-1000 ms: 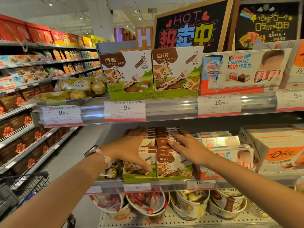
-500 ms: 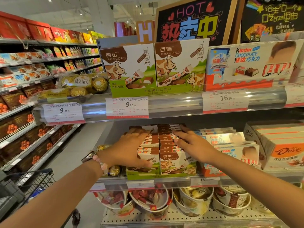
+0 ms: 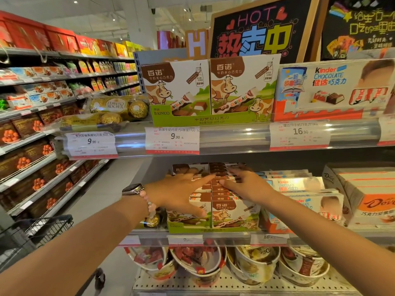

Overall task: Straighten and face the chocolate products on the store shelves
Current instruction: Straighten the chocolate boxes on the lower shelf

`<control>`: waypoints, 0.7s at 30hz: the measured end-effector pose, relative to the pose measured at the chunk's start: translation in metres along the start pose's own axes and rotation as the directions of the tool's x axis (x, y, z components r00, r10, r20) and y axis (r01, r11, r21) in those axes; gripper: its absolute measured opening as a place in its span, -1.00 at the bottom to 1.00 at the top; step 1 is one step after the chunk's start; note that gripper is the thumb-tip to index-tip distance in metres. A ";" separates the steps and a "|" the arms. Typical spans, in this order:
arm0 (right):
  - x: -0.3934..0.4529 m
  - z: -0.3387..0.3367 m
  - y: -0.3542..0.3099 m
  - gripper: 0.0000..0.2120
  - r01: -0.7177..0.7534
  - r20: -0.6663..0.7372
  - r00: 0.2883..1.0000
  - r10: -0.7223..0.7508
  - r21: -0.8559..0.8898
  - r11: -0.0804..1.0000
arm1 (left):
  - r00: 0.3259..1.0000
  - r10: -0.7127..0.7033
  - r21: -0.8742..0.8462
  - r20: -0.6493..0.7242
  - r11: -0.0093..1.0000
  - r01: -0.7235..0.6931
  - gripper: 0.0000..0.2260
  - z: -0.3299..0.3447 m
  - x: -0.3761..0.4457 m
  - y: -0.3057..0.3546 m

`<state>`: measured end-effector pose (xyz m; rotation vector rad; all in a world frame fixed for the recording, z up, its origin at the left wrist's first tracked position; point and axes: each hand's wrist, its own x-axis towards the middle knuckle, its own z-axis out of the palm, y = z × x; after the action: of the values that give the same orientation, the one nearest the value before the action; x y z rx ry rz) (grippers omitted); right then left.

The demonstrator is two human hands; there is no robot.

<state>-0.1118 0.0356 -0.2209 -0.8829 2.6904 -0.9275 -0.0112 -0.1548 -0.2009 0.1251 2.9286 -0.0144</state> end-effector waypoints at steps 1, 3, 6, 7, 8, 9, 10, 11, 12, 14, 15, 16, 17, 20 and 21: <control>0.000 0.001 0.000 -0.43 0.003 -0.012 1.000 -0.003 -0.014 1.000 | 1.000 0.010 0.007 0.004 1.000 -0.010 -0.15 0.001 -0.002 0.000; 0.000 0.003 -0.001 -0.42 0.002 -0.027 1.000 -0.003 -0.029 1.000 | 0.996 0.066 -0.020 -0.055 0.998 -0.068 -0.20 0.004 -0.007 -0.001; 0.001 0.005 0.000 -0.43 0.005 -0.051 0.999 -0.007 -0.056 0.998 | 0.979 0.117 -0.095 -0.169 0.986 -0.134 -0.30 0.007 -0.011 -0.006; 0.001 0.005 0.000 -0.43 0.007 -0.058 0.998 -0.010 -0.061 0.998 | 0.976 0.119 -0.114 -0.181 0.983 -0.141 -0.33 0.006 -0.012 -0.007; 0.000 0.005 0.001 -0.43 0.013 -0.064 0.998 -0.017 -0.058 0.998 | 0.974 0.125 -0.132 -0.190 0.980 -0.152 -0.35 0.006 -0.012 -0.007; 0.000 0.005 0.001 -0.42 0.019 -0.064 0.998 -0.022 -0.048 0.999 | 0.970 0.135 -0.157 -0.203 0.973 -0.168 -0.38 0.005 -0.013 -0.007; 0.000 0.005 0.001 -0.42 0.025 -0.064 0.998 -0.028 -0.038 0.999 | 0.964 0.142 -0.198 -0.224 0.962 -0.187 -0.42 0.004 -0.013 -0.006; 0.000 0.005 0.001 -0.42 0.030 -0.064 0.997 -0.032 -0.032 0.999 | 0.960 0.136 -0.251 -0.246 0.947 -0.198 -0.45 0.003 -0.014 -0.006; 0.000 0.005 0.000 -0.42 0.033 -0.068 0.997 -0.035 -0.028 0.999 | 0.958 0.117 -0.304 -0.260 0.932 -0.196 -0.47 0.003 -0.015 -0.006; 0.000 0.005 0.000 -0.42 0.036 -0.075 0.996 -0.037 -0.022 0.999 | 0.963 0.076 -0.361 -0.258 0.917 -0.169 -0.42 0.004 -0.015 -0.006; -0.001 0.006 0.000 -0.43 0.038 -0.077 0.996 -0.040 -0.017 0.999 | 0.967 0.062 -0.357 -0.245 0.922 -0.150 -0.36 0.004 -0.014 -0.006; -0.001 0.006 0.000 -0.44 0.044 -0.079 0.996 -0.044 -0.007 0.999 | 0.973 0.052 -0.329 -0.224 0.936 -0.126 -0.29 0.004 -0.012 -0.005; -0.001 0.006 0.000 -0.45 0.049 -0.078 0.996 -0.048 0.005 0.999 | 0.980 0.043 -0.280 -0.195 0.955 -0.098 -0.24 0.004 -0.009 -0.004; -0.002 0.005 0.000 -0.44 0.048 -0.072 0.996 -0.046 0.023 0.999 | 0.994 0.009 -0.173 -0.106 0.984 -0.028 -0.28 0.002 -0.001 0.001; -0.002 0.005 0.000 -0.44 0.044 -0.073 0.996 -0.042 0.022 0.999 | 0.996 0.004 -0.191 -0.088 0.981 -0.021 -0.31 0.000 0.001 0.002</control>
<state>-0.1090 0.0340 -0.2253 -0.9229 2.7248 -1.0165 -0.0115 -0.1527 -0.2012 0.1170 2.9957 0.2815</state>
